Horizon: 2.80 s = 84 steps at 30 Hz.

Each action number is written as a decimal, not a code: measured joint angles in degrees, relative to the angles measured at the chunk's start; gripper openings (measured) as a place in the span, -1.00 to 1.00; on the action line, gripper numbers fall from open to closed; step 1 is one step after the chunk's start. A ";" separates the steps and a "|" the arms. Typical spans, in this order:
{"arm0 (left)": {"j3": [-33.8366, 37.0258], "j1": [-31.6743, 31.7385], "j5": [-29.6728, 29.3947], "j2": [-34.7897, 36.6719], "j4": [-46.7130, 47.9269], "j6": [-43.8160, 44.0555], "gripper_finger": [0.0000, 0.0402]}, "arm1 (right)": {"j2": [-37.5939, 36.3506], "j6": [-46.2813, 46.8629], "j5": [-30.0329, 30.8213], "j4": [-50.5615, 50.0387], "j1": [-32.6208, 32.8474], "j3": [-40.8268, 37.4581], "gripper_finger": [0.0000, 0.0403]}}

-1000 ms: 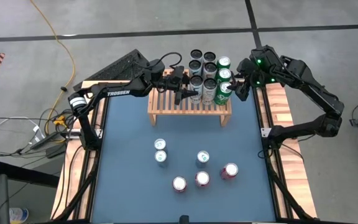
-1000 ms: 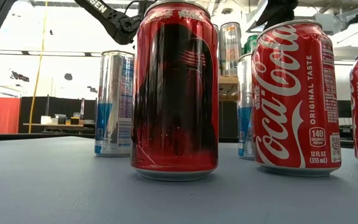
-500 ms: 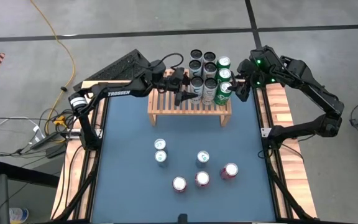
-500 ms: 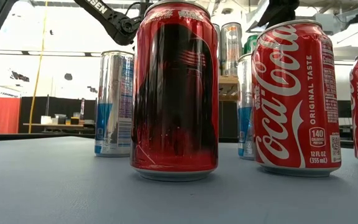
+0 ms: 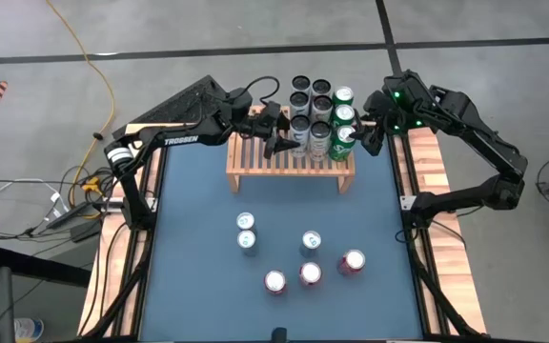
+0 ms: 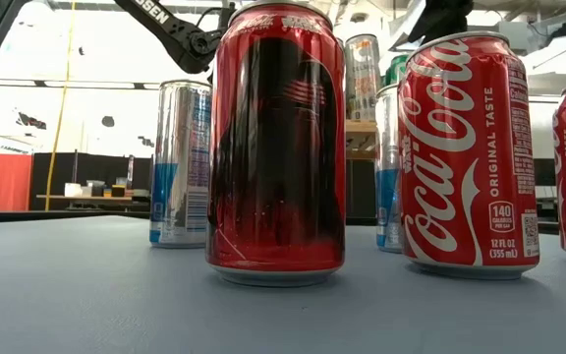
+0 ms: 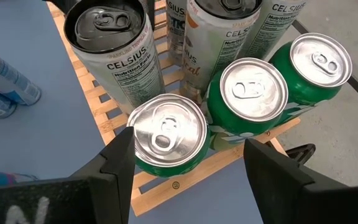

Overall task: Place canned beverage on shelf
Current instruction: Put the white-blue soda can on the shelf aligned with the other white-blue soda can

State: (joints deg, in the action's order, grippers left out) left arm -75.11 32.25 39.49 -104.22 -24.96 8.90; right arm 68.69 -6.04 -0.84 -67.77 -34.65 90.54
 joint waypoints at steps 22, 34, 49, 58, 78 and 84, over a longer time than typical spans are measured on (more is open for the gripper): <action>0.02 0.52 -2.81 3.14 11.51 -5.16 0.58 | 0.00 0.02 0.00 0.03 0.00 0.00 0.19; 0.02 -2.02 -8.15 4.74 14.18 -7.59 0.58 | 0.00 0.04 0.00 0.07 0.00 0.00 0.19; 0.02 -3.39 -14.46 4.74 14.58 -8.59 0.58 | 0.00 1.57 -0.39 0.11 0.08 0.00 0.19; 0.02 -4.69 -16.79 4.74 15.28 -8.21 0.58 | -0.02 1.66 -0.48 0.11 0.52 0.00 0.19; 0.02 -5.62 -20.62 4.98 17.47 -6.16 0.58 | 0.00 1.58 -0.59 0.08 0.50 0.00 0.19; 0.02 -7.19 -21.88 4.98 17.94 -6.10 0.58 | 0.00 1.51 -0.79 0.09 0.50 0.00 0.19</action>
State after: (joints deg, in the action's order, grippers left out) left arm -75.09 25.06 17.61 -99.24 -7.02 2.81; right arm 68.69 -4.54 -1.63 -67.68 -34.15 90.54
